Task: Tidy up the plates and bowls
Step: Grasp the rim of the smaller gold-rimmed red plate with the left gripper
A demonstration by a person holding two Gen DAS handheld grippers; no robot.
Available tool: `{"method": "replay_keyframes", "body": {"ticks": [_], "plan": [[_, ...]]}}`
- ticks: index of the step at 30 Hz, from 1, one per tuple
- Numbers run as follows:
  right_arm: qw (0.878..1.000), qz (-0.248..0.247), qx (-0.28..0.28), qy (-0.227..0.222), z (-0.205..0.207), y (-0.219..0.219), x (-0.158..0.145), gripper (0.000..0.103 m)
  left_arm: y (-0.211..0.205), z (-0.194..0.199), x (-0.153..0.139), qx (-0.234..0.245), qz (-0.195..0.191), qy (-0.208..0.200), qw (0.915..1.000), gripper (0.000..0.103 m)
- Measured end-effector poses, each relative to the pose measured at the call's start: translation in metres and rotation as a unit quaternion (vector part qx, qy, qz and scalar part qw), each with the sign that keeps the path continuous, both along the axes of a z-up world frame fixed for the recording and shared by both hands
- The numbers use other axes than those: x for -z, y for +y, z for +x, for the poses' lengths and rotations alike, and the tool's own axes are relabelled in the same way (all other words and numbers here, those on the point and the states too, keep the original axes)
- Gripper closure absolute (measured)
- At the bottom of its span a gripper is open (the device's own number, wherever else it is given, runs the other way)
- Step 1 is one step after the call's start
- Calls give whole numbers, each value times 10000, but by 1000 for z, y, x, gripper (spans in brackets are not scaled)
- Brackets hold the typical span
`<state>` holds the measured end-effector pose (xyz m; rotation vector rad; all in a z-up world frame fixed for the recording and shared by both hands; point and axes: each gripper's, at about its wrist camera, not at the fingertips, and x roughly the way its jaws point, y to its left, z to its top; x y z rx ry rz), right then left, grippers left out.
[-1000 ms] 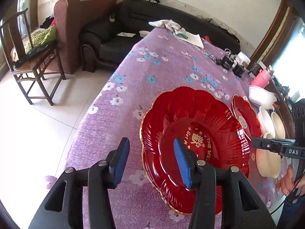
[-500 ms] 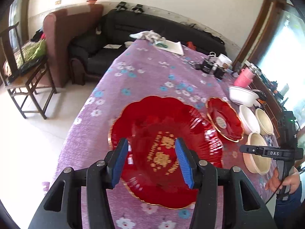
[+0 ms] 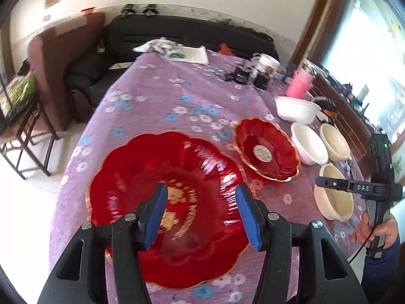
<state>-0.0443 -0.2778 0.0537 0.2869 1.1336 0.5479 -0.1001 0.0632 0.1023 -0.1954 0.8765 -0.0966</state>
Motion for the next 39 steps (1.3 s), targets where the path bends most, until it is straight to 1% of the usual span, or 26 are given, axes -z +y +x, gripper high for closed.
{"method": "replay_keyframes", "body": {"ticks": [3,5,7,8,11,14,18,22,26,27,28,29,31,32,34,36,39], "plan": [[10000,39,65,29,5,-1,0,80,-22,17,-3,270,40,90,9996,43],[9999,50,139,82,11,-2,0,77,-37,32,-4,383,119,174,9990,42],[9998,-21,187,81,18,-3,0,70,-49,47,-4,518,110,279,9982,42],[9998,-51,202,80,21,-3,0,70,-53,54,-2,544,106,340,9979,41],[9995,-108,280,128,31,-4,2,68,-66,86,5,543,179,602,9965,40],[9989,-159,380,212,41,-5,5,67,-74,115,15,488,488,877,9938,40],[9981,-289,487,256,51,-3,9,67,-74,153,36,327,512,1290,9898,40],[9973,-396,461,422,61,2,17,67,-75,175,51,222,629,1527,9860,40],[9967,-510,432,451,65,9,18,67,-77,189,62,194,619,1690,9835,42],[9963,-583,415,480,67,11,19,67,-77,192,65,180,599,1722,9831,48],[9959,-629,406,502,69,13,19,67,-78,195,68,181,607,1763,9823,58],[9956,-674,403,512,70,14,19,67,-79,197,72,196,611,1817,9813,63],[9941,-841,403,561,74,17,21,67,-82,200,78,242,517,1891,9803,88],[9938,-857,401,584,76,18,22,67,-84,199,79,280,462,1892,9804,88],[9936,-877,360,619,78,21,24,67,-87,196,77,316,549,1797,9817,88],[9940,-873,293,583,78,25,24,68,-89,190,74,359,540,1744,9825,89],[9944,-923,255,437,74,29,21,69,-89,179,68,354,674,1575,9846,89]]}}
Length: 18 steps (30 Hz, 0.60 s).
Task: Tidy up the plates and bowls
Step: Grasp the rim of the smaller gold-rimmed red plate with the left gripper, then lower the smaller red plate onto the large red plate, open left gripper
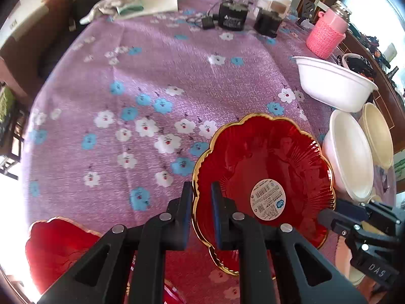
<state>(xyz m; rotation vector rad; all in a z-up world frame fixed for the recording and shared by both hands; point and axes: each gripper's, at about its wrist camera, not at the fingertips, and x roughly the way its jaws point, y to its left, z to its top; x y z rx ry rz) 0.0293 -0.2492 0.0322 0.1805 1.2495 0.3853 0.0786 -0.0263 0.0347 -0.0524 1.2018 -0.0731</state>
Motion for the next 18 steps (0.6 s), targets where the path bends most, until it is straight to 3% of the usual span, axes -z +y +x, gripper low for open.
{"method": "replay_keyframes", "body": {"ticks": [7,18], "plan": [[9994,318,-109,-119,-10,2,-8,69,16,-23,-14,-69,-321,-233,9992,89],[9979,263,-213,-559,-33,8,-23,69,19,-49,-31,-58,-478,-567,9972,89]]}}
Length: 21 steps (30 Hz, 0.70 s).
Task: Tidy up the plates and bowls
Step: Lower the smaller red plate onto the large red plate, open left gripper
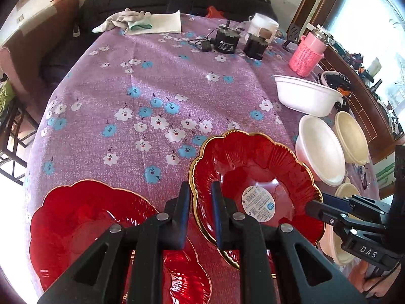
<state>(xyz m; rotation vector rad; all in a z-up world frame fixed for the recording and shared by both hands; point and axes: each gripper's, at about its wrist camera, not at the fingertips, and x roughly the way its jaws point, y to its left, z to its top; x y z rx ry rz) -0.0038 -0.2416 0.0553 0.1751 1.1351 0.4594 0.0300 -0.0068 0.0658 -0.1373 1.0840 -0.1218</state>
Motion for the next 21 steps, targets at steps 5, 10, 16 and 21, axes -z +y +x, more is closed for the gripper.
{"method": "replay_keyframes", "body": {"ticks": [5,10,16,21], "plan": [[9997,-68,-44,-227,-10,-1,-8,71,2,-10,-6,1,-91,-118,9999,86],[9992,-37,-104,-394,-20,-1,-20,71,8,-22,-16,-12,-177,-273,9995,86],[9982,96,-286,-511,-32,9,-33,71,26,-47,-32,-110,-302,-512,9982,83],[9967,164,-525,-592,-41,31,-41,71,47,-73,-39,-275,-268,-660,9971,80]]}}
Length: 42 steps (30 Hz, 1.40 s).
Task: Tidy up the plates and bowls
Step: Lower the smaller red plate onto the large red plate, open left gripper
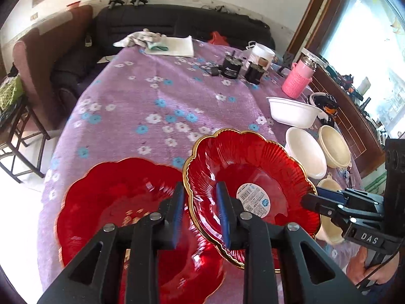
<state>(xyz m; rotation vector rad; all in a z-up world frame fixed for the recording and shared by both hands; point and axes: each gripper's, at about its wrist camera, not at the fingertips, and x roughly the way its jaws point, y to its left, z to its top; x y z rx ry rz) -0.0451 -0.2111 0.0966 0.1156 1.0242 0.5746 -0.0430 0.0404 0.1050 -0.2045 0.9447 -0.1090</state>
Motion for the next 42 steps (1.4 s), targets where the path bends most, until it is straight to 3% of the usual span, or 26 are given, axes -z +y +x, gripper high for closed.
{"method": "replay_keyframes", "body": {"ticks": [10,17,28,35,38,42], "plan": [[9973,-26,-731,-33,-20,68,-1,71,64,-51,11,-628,-85,20,9980,80],[9942,-157,-1063,77,-26,108,15,71,102,-66,39,-1003,-246,263,9943,80],[9921,-323,-1149,377,-20,131,43,70,113,-63,58,-1072,-310,374,9930,79],[9919,-338,-1138,448,-17,134,46,69,111,-62,59,-1020,-282,401,9936,71],[9918,-223,-1126,561,-16,133,47,63,110,-62,58,-946,-348,434,9940,62],[9911,-24,-1103,739,-14,131,48,55,102,-57,57,-796,-335,508,9950,43]]}}
